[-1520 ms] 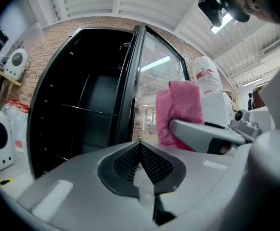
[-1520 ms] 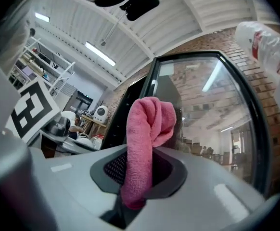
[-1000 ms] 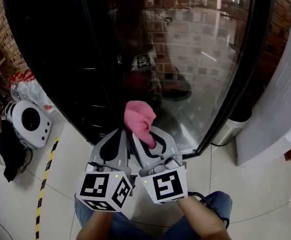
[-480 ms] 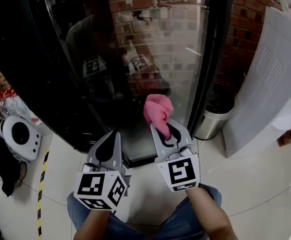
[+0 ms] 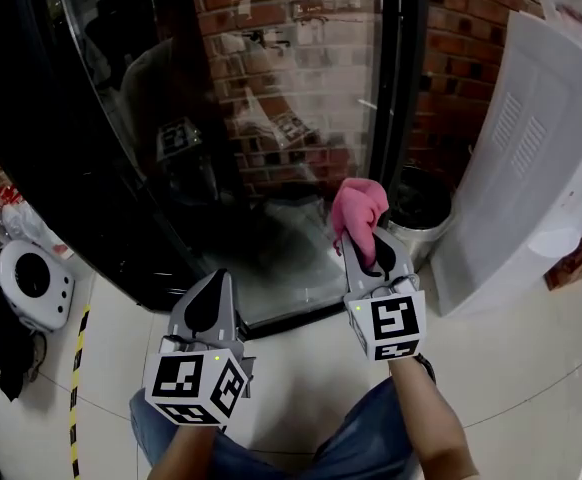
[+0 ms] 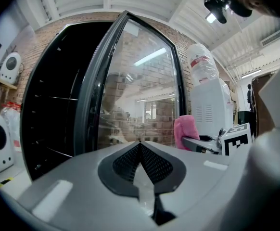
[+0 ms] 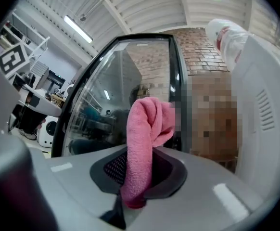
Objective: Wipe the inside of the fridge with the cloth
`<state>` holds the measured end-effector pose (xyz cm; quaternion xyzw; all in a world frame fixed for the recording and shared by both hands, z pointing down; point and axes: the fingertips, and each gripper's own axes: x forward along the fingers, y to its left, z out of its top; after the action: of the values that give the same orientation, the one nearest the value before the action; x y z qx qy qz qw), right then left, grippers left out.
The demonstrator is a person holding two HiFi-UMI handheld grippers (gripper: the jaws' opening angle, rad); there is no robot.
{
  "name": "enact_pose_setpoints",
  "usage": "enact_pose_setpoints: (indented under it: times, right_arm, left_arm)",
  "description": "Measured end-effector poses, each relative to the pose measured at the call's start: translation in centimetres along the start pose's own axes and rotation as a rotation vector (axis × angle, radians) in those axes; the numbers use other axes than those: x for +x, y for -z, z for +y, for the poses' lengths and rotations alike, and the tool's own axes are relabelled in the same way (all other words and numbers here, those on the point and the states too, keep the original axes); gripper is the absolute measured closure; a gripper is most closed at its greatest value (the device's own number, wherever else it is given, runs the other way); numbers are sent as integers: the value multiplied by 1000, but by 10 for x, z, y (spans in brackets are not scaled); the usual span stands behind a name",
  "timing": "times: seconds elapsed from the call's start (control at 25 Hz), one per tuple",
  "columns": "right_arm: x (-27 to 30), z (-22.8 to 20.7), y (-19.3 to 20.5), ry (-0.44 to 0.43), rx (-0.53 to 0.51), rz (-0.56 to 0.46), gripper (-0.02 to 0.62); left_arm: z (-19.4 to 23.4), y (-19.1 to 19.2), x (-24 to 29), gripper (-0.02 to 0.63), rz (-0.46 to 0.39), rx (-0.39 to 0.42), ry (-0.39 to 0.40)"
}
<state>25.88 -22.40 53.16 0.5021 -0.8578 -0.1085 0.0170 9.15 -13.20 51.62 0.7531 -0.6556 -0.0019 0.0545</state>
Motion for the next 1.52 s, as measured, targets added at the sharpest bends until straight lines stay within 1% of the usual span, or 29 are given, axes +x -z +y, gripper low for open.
enact_pose_setpoints:
  times: [0.08, 0.2, 0.24, 0.32, 0.4, 0.52, 0.64, 0.72, 0.8, 0.88, 1.04, 1.2, 1.36, 1.52]
  right_arm:
    - [-4, 4, -7, -18, -8, -17, 534]
    - [-22, 30, -42, -75, -10, -105, 534]
    - [-28, 45, -54, -100, -1, -138, 534]
    - [-35, 82, -73, -157, 52, -206, 534]
    - [-36, 117, -75, -197, 81, -242, 534]
    - [-29, 166, -60, -259, 52, -233, 534]
    - [-21, 202, -37, -318, 20, -163, 534]
    - [-15, 220, -20, -338, -13, -106, 534]
    - [-10, 234, -10, -346, -25, -91, 534]
    - [-6, 246, 0, -355, -33, -81, 534]
    - [1, 258, 24, -353, -47, -40, 534]
    - [5, 247, 40, -328, -42, -27, 534]
    - [6, 222, 47, -284, -50, -36, 534]
    - [0, 175, 65, -187, -35, -19, 534]
  left_arm:
    - [-1, 2, -4, 591, 3, -3, -5]
    - [2, 0, -10, 591, -3, 2, -3]
    - [7, -2, -13, 591, -9, 6, -14]
    - [22, 0, -19, 591, -17, 1, -47]
    - [33, 12, -21, 591, -20, -22, -56]
    - [44, 27, -24, 591, -19, -39, -47]
    - [54, 35, -31, 591, -20, -28, -58]
    - [62, 37, -33, 591, -33, -5, -73]
    - [72, 40, -35, 591, -47, 7, -85]
    - [77, 45, -34, 591, -55, 2, -84]
    - [81, 56, -29, 591, -60, 33, -83]
    - [73, 61, -22, 591, -53, 34, -53]
    - [62, 63, -16, 591, -53, 45, -32]
    - [44, 70, -8, 591, -48, 55, -2]
